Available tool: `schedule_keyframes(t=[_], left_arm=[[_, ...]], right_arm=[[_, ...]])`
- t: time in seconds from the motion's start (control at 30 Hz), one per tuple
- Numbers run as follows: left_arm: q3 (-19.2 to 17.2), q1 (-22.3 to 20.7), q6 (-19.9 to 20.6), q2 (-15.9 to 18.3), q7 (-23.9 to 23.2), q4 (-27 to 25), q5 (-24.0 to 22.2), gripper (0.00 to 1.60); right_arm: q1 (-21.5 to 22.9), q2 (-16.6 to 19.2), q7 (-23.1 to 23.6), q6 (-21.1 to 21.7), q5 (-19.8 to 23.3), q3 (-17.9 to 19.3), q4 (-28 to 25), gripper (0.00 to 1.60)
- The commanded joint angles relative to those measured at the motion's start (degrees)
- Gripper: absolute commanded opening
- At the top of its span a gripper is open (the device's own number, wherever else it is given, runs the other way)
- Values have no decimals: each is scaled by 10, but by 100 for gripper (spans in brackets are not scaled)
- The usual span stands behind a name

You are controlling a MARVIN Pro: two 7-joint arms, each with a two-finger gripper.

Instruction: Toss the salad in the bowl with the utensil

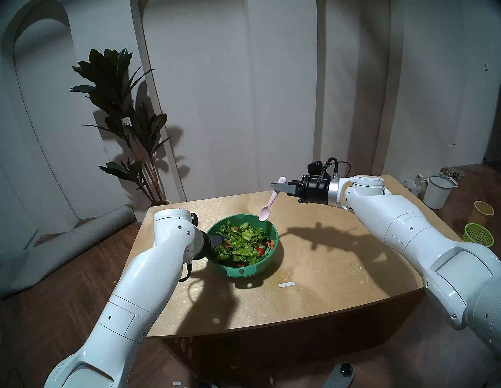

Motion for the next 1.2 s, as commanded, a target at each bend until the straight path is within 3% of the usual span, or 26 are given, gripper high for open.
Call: schedule_keyframes(t=[0.0,0.63,1.17], left_arm=[[-1,-8,-1,1,16,-4,4,0],[0,-7,-1,3,10,-4,4,0],[0,-7,-1,3,12,-4,4,0]], right_arm=[[60,-31,15,-30,-24,-19,42,0],[101,-98,-5,-86,-101,-84,154,0],[111,-181,-29,-99,-103,-94,216,0]])
